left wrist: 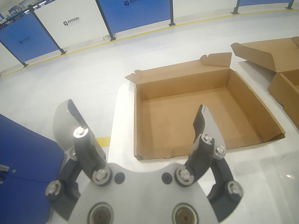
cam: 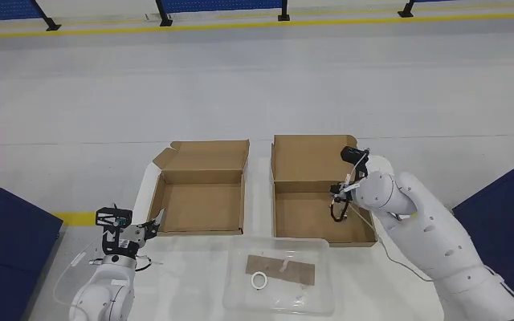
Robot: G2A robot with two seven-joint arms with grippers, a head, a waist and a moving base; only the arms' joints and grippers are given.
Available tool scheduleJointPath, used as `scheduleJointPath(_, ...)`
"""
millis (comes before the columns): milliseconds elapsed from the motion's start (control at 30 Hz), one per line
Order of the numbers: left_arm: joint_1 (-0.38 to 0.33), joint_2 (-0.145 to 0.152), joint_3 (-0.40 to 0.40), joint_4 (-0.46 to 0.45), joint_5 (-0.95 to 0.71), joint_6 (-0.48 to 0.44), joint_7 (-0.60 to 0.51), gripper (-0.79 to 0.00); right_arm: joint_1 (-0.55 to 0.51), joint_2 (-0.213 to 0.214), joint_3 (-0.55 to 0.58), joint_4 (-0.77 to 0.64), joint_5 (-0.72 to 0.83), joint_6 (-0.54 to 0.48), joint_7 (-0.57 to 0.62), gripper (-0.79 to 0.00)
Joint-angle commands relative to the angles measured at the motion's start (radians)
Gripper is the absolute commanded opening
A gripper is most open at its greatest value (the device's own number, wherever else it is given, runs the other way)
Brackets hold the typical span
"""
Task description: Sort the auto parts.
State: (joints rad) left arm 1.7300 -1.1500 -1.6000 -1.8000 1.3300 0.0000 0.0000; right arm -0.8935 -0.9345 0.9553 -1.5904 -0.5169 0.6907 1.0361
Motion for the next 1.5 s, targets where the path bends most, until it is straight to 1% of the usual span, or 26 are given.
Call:
scheduleJointPath(0, 0.000, 0.000, 0.000, 0.000, 0.000, 0.000, 0.000, 0.000, 0.030, -0.017, -0.052, 0.047, 0.000, 0.008, 0.001, -0.785)
scheduleJointPath(67, 0.000, 0.000, 0.000, 0.000, 0.000, 0.000, 0.000, 0.000, 0.049, -0.031, -0.090, 0.083, -0.007, 0.006, 0.000, -0.785)
scheduleJointPath(400, 0.000, 0.000, 0.000, 0.000, 0.000, 0.000, 0.000, 0.000, 0.049, -0.031, -0.090, 0.083, -0.007, 0.006, 0.000, -0.785)
scheduleJointPath(467, 0.000, 0.000, 0.000, 0.000, 0.000, 0.000, 0.000, 0.000, 0.033, -0.032, -0.103, 0.086, -0.031, -0.009, -0.035, -0.785)
scheduleJointPath(533, 0.000, 0.000, 0.000, 0.000, 0.000, 0.000, 0.000, 0.000, 0.032, -0.039, -0.136, 0.092, -0.081, 0.006, -0.045, -0.785)
scheduleJointPath(733, 0.000, 0.000, 0.000, 0.000, 0.000, 0.000, 0.000, 0.000, 0.059, -0.073, -0.220, 0.132, -0.140, 0.056, -0.054, -0.785)
scheduleJointPath(900, 0.000, 0.000, 0.000, 0.000, 0.000, 0.000, 0.000, 0.000, 0.086, -0.107, -0.265, 0.205, -0.128, 0.057, -0.064, -0.785)
scheduleJointPath(1167, 0.000, 0.000, 0.000, 0.000, 0.000, 0.000, 0.000, 0.000, 0.112, -0.154, -0.297, 0.319, -0.089, 0.051, -0.113, -0.785)
scheduleJointPath(1467, 0.000, 0.000, 0.000, 0.000, 0.000, 0.000, 0.000, 0.000, 0.128, -0.194, -0.317, 0.407, -0.066, 0.045, -0.137, -0.785)
